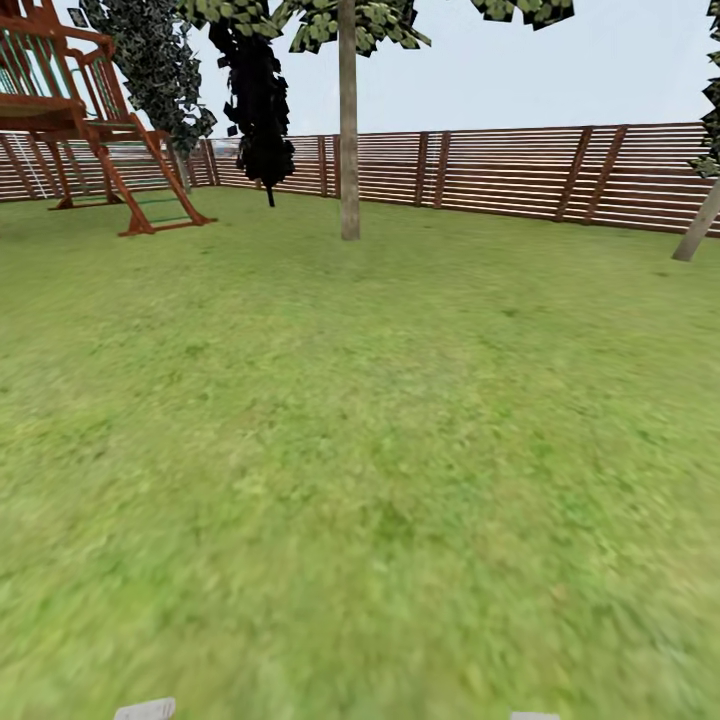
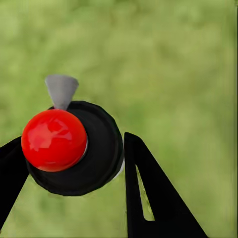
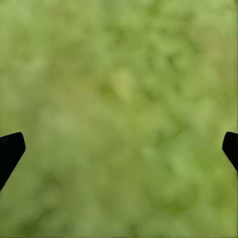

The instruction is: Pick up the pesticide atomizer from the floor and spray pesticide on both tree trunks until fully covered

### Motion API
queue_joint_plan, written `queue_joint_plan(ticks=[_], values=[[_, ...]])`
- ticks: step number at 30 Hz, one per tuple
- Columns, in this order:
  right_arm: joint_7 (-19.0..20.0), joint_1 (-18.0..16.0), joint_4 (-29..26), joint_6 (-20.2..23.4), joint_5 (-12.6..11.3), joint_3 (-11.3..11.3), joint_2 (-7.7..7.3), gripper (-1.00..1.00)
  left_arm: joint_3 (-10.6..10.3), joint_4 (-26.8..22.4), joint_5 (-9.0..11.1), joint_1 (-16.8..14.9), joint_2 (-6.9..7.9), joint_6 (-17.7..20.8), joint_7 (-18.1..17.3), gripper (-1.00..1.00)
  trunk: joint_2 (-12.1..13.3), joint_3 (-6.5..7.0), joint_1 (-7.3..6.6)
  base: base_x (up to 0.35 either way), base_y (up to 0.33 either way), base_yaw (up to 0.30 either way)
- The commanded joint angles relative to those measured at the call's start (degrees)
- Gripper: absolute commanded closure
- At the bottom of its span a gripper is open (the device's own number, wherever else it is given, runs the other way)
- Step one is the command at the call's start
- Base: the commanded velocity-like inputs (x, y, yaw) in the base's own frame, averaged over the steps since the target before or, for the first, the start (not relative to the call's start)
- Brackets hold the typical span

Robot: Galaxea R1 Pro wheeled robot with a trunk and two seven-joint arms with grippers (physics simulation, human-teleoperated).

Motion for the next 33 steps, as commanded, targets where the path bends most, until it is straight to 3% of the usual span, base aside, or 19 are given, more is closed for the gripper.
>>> queue_joint_plan(ticks=[1,33], values=[[-0.1,0.0,0.0,-0.2,-0.5,0.5,0.00,-1.00,0.1,0.1,0.4,0.0,0.00,-0.2,-0.1,1.00,0.0,-0.05,0.03,0.337,0.000,0.000],[-0.1,0.0,0.0,-0.2,-0.5,0.5,0.00,-1.00,0.1,0.0,0.4,0.0,0.00,-0.2,-0.1,1.00,0.0,-0.05,0.03,0.337,0.000,0.000]])
